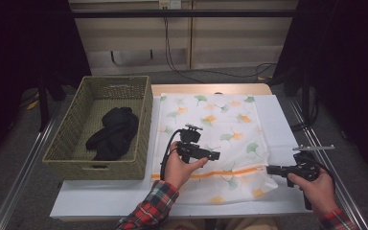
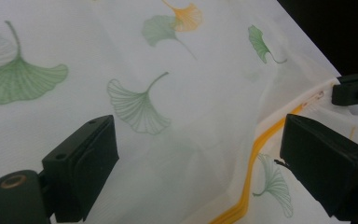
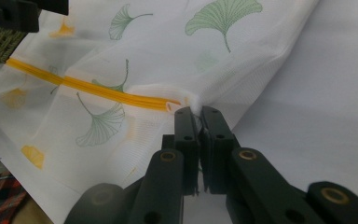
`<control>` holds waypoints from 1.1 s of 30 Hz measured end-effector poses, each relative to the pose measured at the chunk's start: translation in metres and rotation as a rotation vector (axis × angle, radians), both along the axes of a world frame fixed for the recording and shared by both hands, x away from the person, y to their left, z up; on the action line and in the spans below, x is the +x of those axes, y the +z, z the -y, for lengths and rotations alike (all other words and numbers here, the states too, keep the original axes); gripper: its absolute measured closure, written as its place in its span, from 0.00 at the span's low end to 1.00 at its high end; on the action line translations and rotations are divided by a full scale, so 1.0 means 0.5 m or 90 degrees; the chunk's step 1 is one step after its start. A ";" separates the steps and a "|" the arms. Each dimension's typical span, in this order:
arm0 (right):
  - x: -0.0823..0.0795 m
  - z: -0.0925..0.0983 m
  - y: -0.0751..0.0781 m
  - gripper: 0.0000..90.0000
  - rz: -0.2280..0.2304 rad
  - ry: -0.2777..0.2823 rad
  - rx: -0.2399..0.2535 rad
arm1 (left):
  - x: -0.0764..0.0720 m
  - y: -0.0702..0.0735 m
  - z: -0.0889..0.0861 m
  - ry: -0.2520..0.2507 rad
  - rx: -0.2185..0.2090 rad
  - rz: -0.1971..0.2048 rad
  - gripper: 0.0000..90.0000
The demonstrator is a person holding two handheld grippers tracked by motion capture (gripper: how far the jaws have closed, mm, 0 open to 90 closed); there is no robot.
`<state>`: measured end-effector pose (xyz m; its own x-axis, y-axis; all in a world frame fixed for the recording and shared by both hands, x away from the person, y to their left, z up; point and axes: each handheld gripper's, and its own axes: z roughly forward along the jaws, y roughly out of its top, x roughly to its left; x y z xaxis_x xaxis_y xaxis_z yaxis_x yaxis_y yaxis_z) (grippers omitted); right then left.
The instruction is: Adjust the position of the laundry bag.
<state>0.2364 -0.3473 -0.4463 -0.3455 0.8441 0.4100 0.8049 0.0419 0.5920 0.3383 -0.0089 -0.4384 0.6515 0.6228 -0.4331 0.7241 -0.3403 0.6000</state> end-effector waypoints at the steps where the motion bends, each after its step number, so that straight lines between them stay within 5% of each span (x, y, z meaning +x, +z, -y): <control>1: 0.001 -0.001 0.000 0.96 -0.001 0.000 0.002 | -0.002 0.000 0.005 -0.007 0.003 0.001 0.12; 8: 0.007 -0.007 0.001 0.96 0.002 0.002 0.008 | -0.015 0.000 0.044 -0.041 0.030 0.012 0.13; 22: 0.016 -0.007 0.003 0.96 0.003 0.006 0.057 | -0.035 -0.009 0.103 -0.103 0.021 0.007 0.23; 33: 0.016 -0.005 0.008 0.96 0.010 0.009 0.072 | -0.044 -0.003 0.132 -0.110 0.011 0.009 0.30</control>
<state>0.2443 -0.3446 -0.4422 -0.3648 0.7872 0.4972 0.7952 -0.0144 0.6062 0.3161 -0.0750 -0.4401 0.7555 0.5081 -0.4137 0.6455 -0.4691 0.6027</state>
